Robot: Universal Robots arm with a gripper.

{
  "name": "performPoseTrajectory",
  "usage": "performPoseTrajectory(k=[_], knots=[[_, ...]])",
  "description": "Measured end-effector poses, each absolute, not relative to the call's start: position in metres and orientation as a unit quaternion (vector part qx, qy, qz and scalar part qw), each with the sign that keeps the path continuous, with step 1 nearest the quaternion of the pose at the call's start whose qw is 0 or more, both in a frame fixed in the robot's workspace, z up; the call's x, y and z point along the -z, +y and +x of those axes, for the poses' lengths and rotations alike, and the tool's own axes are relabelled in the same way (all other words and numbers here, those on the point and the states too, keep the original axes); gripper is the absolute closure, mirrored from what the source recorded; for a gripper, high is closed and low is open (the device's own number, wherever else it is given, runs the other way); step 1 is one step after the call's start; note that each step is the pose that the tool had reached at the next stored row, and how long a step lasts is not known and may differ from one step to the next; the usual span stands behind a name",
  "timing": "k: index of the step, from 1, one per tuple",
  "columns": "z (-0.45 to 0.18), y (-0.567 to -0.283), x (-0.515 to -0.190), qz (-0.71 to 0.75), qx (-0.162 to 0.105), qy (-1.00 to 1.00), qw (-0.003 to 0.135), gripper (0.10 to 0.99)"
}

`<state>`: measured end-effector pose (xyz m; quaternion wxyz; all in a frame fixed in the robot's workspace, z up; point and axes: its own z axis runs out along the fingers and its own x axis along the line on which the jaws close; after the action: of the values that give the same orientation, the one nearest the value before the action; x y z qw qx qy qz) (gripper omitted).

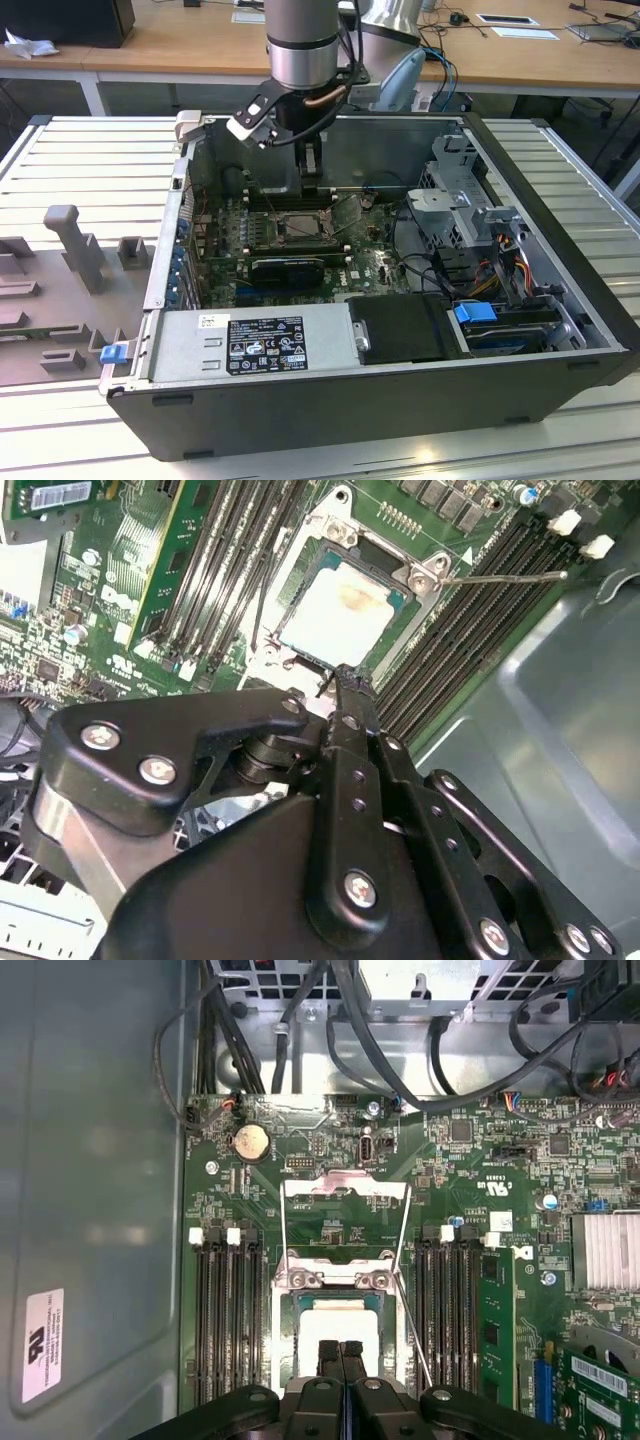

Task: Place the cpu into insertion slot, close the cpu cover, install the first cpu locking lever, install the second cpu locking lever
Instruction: 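Close the cpu cover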

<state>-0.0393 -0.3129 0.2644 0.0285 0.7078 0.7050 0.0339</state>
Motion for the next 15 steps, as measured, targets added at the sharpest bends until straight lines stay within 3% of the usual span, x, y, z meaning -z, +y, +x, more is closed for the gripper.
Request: performPoseTrajectory(k=[15], knots=[[-0.014, -0.313, -0.265, 0.708, -0.034, 0.705, 0.028, 0.98]])
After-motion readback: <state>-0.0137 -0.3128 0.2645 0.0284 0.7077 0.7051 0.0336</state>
